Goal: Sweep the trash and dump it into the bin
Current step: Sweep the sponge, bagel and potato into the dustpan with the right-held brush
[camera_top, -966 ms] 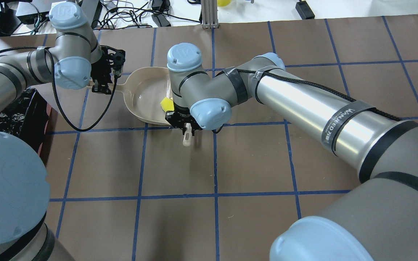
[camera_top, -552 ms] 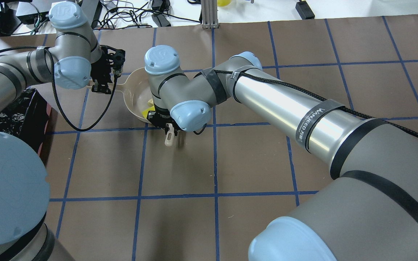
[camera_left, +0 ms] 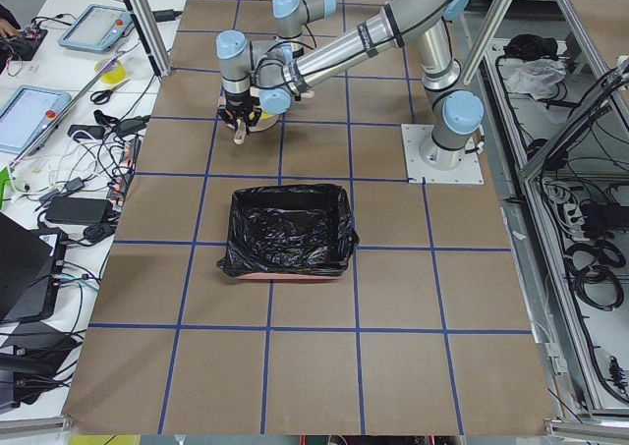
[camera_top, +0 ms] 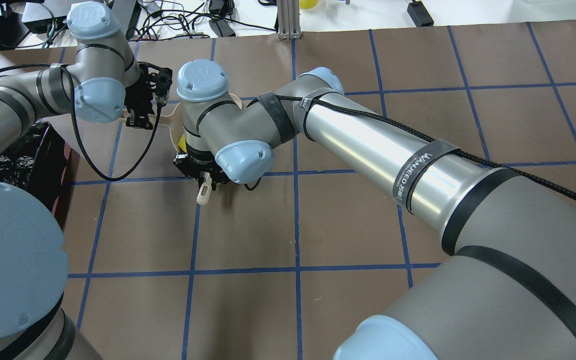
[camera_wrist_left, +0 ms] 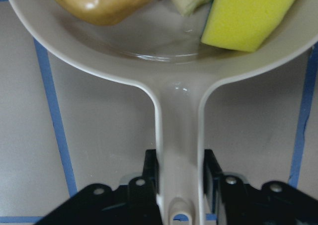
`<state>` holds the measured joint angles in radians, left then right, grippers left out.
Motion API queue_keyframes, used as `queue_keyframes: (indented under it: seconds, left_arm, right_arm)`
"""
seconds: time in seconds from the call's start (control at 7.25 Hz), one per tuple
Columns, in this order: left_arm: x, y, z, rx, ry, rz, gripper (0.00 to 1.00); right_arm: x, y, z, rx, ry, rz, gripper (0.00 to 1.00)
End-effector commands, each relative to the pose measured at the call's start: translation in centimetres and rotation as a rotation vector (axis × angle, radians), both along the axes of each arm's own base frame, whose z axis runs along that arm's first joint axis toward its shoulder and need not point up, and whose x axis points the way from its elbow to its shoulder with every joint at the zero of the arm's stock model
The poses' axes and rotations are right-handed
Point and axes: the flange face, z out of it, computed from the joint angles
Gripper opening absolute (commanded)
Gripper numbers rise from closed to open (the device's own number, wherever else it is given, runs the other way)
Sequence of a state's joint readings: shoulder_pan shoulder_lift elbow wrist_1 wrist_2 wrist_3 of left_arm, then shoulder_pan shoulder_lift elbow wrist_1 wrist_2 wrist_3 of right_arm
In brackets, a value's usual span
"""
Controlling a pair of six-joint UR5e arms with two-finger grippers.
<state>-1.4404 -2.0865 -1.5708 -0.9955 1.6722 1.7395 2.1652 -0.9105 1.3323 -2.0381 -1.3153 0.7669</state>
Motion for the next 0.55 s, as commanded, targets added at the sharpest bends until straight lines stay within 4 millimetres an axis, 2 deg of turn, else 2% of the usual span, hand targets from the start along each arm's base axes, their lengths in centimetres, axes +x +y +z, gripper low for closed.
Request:
queue_keyframes:
  seconds: [0.0,0.41]
  left_arm:
    - [0.0,0.0,0.0,0.000,0.002,0.000,0.00]
    - [0.0,0.0,0.0,0.000,0.002,0.000,0.00]
  right_arm:
    - [0.8,0.2,1.2,0.000,-0.021,-0.013,0.00]
    - [-3.3,-2.6,1.1,-0.008,0.057,0.000,0.00]
